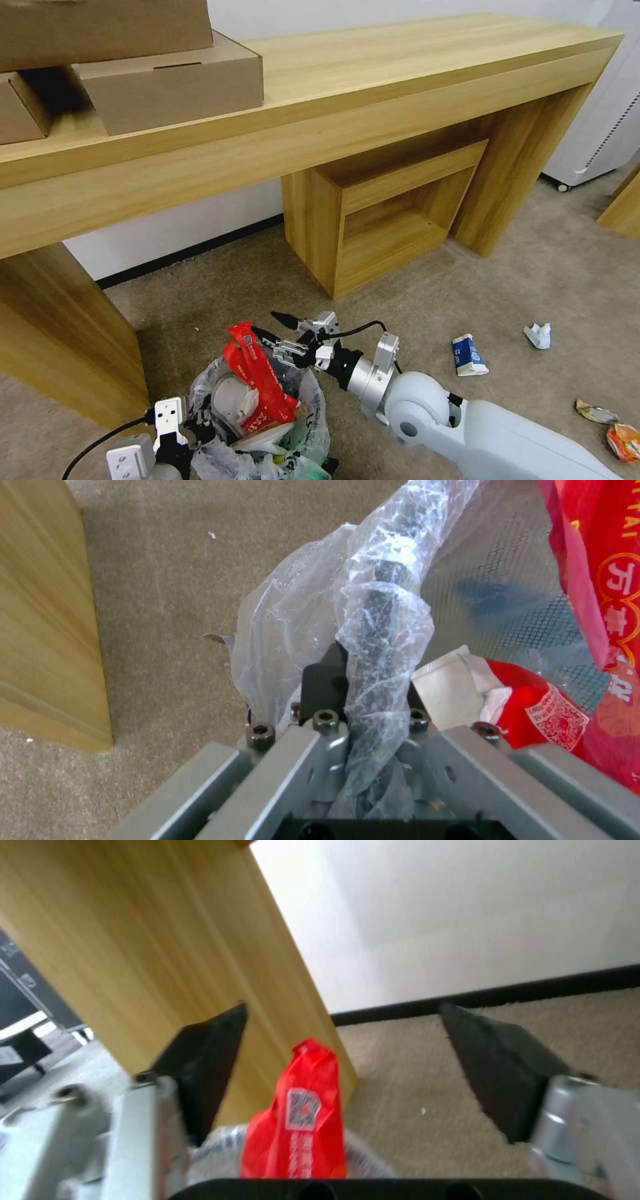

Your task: Pick up the trash bin and place the garbage on the floor into it.

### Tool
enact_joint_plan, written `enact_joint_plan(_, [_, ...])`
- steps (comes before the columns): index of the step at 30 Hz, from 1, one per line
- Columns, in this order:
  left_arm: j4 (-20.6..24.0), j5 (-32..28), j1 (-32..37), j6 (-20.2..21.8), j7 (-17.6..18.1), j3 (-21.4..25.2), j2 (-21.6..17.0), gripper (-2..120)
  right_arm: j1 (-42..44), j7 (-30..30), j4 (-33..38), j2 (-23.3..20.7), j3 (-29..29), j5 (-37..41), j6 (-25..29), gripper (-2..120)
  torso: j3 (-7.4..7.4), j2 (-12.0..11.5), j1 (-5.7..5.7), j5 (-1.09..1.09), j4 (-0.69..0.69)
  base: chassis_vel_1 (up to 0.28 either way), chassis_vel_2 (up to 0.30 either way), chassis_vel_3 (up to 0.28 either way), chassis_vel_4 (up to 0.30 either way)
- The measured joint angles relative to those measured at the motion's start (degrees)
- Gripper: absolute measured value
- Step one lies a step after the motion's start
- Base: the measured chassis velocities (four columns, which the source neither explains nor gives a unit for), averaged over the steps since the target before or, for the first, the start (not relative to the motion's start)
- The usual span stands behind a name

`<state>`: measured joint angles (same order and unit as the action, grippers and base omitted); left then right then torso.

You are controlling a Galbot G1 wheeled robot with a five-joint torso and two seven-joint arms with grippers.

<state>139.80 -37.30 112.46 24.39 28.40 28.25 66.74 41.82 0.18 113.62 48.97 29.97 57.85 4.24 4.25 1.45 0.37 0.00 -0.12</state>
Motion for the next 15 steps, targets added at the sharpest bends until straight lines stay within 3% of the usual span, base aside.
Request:
enact_joint_plan(2, [-0.14,-0.08,-0.10,0.23,-0.01,0.09,-0.09,0,-0.86,1.18,-0.06,0.18,-1.37,-0.03,-0.51,92,0.00,0.00,0.01,0.00,0.00,0.000,0.000,0.000,0.000])
enact_joint_plan(10, [-0.22,-0.44,0.02,0.60,-0.57,0.83,-1.02,0,-3.15,5.66,-1.92,-0.02,-8.76,-2.20,-2.75,100,0.00,0.00,0.01,0.00,0.00,0.000,0.000,0.000,0.000])
enact_joint_plan(12, [-0.06,-0.57,-0.02,0.57,-0.89,1.27,-1.58,0,-2.62,14.35,-4.65,-0.36,-13.08,-6.13,-6.67,100,0.00,0.00,0.01,0.00,0.01,0.000,0.000,0.000,0.000])
enact_joint_plan(15, [0.01,-0.13,-0.04,0.54,-1.47,1.38,-1.71,0,0.34,19.13,-6.79,-0.52,-17.71,-10.00,-8.96,100,0.01,0.00,0.01,0.02,0.00,0.000,0.000,0.000,0.000])
